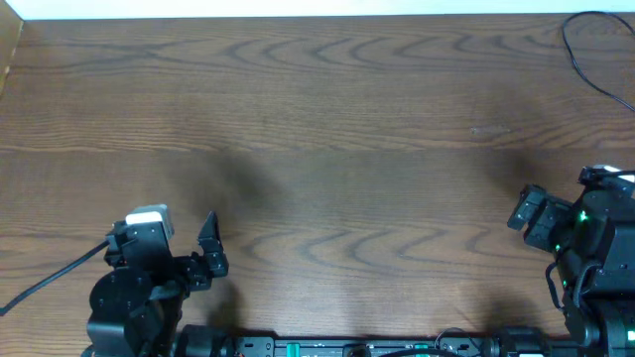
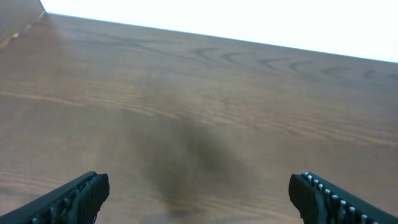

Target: Untangle cables

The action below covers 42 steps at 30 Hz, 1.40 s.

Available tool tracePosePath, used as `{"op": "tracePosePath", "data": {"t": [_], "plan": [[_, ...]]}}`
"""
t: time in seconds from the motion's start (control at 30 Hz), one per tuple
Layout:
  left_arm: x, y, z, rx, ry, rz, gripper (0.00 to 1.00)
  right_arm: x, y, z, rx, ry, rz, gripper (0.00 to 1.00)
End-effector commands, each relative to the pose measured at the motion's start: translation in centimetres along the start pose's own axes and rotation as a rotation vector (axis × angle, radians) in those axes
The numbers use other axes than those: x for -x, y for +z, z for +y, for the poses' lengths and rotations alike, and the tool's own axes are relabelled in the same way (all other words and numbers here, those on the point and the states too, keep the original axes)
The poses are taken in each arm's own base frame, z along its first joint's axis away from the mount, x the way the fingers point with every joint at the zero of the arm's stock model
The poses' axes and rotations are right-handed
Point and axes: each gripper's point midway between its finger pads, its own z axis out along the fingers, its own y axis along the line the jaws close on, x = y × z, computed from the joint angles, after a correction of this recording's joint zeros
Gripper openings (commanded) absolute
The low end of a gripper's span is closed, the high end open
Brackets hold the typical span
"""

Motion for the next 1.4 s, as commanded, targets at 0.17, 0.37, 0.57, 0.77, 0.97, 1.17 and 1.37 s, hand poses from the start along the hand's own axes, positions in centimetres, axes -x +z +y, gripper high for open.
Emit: {"op": "tracePosePath", "data": {"t": [0.17, 0.37, 0.57, 0.77, 0.97, 1.17, 1.37], "plan": [[-0.2, -0.8, 0.3, 0.003, -0.023, -0.035, 0.98, -0.2, 0.2, 0.0, -0.001, 0.024, 0.002, 0.99], [-0.2, -0.8, 0.3, 0.003, -0.022, -0.033, 0.98, -0.7, 0.2, -0.1, -0.006, 0.044, 0.02, 0.99], [-0.2, -0.8, 0.3, 0.003, -0.022, -0.033, 0.98, -2.0, 0.1, -0.6, -0.025, 0.03, 0.072, 0.99], [-0.2, -0.8, 0.3, 0.003, -0.022, -0.033, 0.98, -3.0, 0.0, -1.0, -0.04, 0.02, 0.114, 0.99], [-0.2, -0.8, 0.3, 0.003, -0.022, -0.033, 0.98, -3.0, 0.0, -1.0, -0.04, 0.02, 0.113, 0.99], [-0.2, -0.8, 0.3, 0.003, -0.022, -0.033, 0.98, -3.1, 0.0, -1.0, -0.042, 0.018, 0.119, 0.99], [-0.2, -0.8, 0.3, 0.003, -0.022, -0.033, 0.98, -3.2, 0.0, -1.0, -0.042, 0.018, 0.12, 0.99]]}}
